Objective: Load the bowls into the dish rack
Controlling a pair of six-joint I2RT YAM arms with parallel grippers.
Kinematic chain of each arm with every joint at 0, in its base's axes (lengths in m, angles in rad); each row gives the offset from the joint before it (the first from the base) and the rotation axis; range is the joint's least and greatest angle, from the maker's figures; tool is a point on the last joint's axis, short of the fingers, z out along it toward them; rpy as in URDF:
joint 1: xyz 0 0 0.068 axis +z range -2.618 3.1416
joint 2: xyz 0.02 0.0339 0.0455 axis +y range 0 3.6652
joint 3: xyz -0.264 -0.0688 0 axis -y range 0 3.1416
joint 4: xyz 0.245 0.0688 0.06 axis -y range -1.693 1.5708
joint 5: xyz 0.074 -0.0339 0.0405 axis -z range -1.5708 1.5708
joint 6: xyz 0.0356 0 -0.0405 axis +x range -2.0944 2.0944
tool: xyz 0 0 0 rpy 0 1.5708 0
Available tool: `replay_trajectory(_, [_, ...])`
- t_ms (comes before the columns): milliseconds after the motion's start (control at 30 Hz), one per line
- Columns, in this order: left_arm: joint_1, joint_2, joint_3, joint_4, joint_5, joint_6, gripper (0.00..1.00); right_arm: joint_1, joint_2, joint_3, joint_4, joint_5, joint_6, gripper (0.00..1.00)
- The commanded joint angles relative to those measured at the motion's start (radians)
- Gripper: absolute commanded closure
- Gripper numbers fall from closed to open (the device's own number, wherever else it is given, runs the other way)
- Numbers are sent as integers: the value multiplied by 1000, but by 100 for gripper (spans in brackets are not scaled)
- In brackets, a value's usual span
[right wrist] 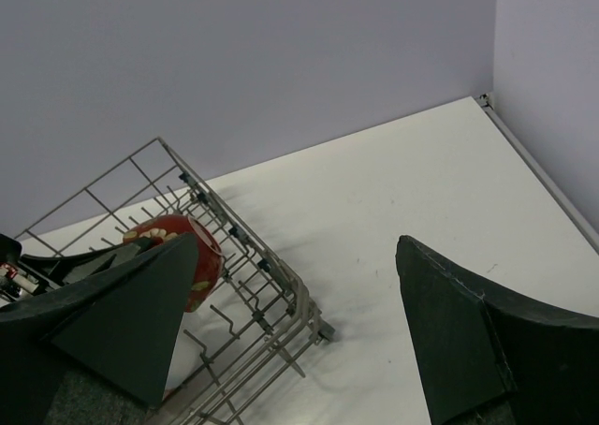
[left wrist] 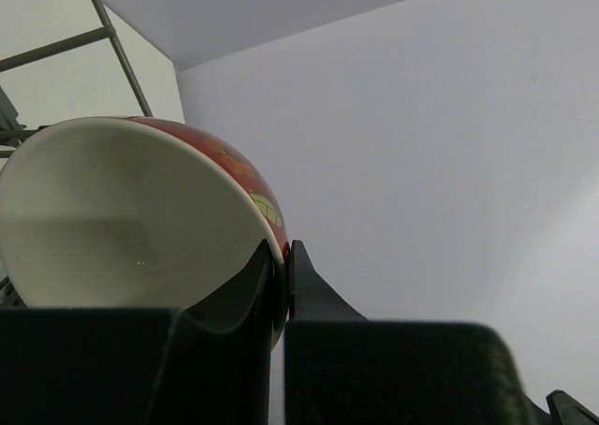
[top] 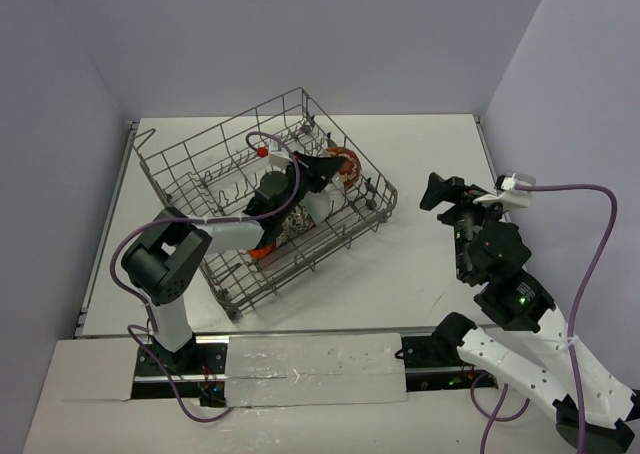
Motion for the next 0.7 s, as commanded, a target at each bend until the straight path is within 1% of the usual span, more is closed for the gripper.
replay_trajectory(0, [5,-1,17,151,-41,-57,100,-2,-7,-13,46,21,-9,6])
replay_trajectory(267, [5,-22,2,102,-84,-71,100,-4,-9,-16,49,22,-12,6])
replay_trajectory(533, [5,-9,-40,116,-85,-135,100,-2,-10,-13,51,18,-15,6])
replay_trajectory(667, [5,-13,-35,84,-88,-129,99,-4,-9,-11,51,18,-16,6])
